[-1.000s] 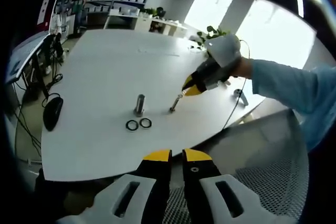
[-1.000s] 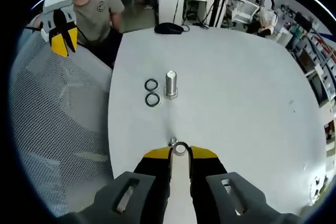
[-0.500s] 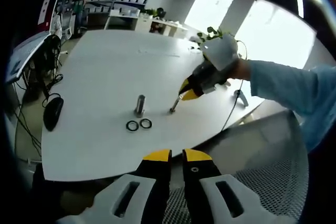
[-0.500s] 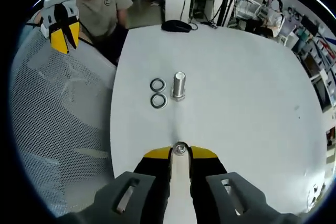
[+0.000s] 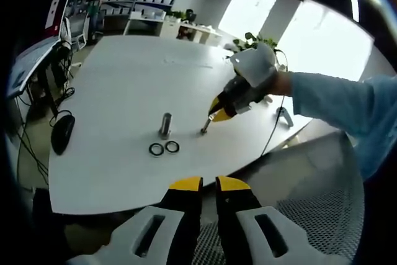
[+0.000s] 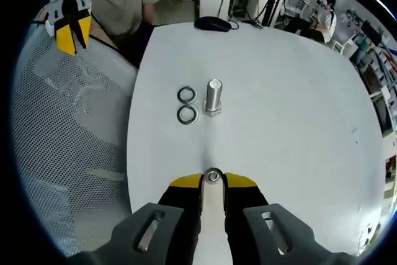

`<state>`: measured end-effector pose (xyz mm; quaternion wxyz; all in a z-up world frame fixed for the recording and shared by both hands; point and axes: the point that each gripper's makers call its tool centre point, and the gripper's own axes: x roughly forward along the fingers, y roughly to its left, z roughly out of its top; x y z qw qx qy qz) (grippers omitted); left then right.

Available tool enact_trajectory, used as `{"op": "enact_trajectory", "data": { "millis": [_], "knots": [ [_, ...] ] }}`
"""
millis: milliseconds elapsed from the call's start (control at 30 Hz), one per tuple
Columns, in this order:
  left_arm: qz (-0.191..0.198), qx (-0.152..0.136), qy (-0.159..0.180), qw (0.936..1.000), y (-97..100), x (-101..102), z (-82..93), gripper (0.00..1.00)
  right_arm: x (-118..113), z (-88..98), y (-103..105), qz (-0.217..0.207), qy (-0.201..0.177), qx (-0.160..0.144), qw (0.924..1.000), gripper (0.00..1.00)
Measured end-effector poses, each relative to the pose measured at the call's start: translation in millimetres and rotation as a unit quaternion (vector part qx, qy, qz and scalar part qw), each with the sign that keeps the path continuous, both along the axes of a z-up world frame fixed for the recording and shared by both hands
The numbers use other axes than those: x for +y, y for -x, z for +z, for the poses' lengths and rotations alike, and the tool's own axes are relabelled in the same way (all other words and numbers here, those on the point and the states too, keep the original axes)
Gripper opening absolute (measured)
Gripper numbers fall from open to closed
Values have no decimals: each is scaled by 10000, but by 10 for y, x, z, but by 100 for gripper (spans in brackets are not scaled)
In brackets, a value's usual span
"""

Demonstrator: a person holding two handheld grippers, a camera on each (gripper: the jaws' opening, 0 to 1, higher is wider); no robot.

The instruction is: Place the washer onto the threaded stud by aligning its center hole with the stud, sliding it down to the base, and recovering from edge contact or off-axis alignment until the washer reaches the visible bottom stop.

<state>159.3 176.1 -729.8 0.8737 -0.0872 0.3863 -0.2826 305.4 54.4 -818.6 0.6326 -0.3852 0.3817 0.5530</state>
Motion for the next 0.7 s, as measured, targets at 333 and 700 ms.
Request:
{"op": "enact_trajectory", "data": {
  "millis": [333, 700],
  "knots": [
    [-4, 0, 4, 10000, 1, 0, -1, 6, 2, -67, -2, 19, 74, 25, 10000, 14],
    [-5, 20, 0, 10000, 3, 0, -4, 6, -11, -209, 6, 3, 159, 88, 9998, 13]
  ]
}}
